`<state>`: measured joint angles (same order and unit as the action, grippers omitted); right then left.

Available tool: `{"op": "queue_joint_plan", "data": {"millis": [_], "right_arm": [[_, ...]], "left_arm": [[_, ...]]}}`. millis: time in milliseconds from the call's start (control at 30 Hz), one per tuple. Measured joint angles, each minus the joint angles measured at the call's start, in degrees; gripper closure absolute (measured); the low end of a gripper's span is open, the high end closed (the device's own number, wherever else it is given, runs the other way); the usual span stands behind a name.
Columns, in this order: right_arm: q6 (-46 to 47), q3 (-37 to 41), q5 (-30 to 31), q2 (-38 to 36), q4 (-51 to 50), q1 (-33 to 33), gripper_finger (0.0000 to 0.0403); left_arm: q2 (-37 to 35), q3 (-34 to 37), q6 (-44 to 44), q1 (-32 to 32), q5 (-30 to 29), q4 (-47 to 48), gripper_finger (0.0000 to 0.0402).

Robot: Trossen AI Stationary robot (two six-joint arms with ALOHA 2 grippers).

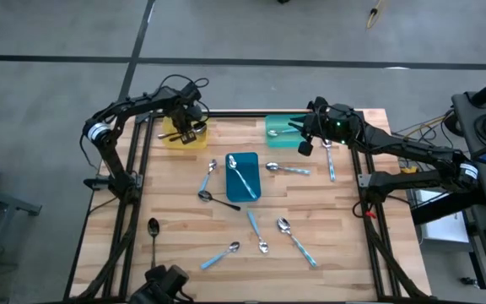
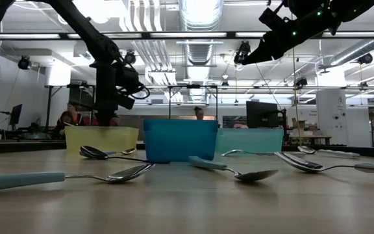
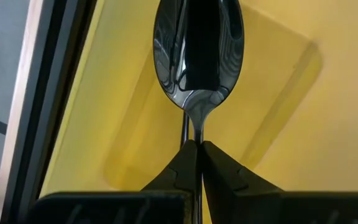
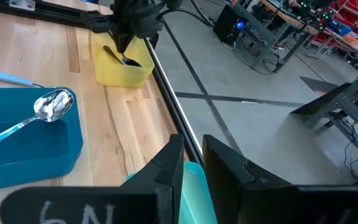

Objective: Sort silverware by color (type)
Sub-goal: Put the black spoon into the yellow bin

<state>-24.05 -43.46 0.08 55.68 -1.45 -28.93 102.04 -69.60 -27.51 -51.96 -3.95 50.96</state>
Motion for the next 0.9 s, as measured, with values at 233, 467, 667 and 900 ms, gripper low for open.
{"op": "queue_joint_plan", "data": {"millis": [233, 467, 667, 900], "right_arm": [[0.0, 0.0, 0.0, 0.0, 0.0, 0.0, 0.0351], [0.0, 0.0, 0.0, 0.0, 0.0, 0.0, 0.0351], [0.0, 0.0, 0.0, 0.0, 0.0, 0.0, 0.0351], [0.0, 0.0, 0.0, 0.0, 0.0, 0.0, 0.0351]], "left_arm": [[0.1, 0.0, 0.0, 0.0, 0.0, -0.9, 0.0401], [0.1, 0.0, 0.0, 0.0, 0.0, -2.3, 0.0401], [0.1, 0.0, 0.8, 0.0, 0.0, -4.0, 0.0401], [0.1, 0.0, 1.0, 0.0, 0.0, -3.6, 0.0401]]}}
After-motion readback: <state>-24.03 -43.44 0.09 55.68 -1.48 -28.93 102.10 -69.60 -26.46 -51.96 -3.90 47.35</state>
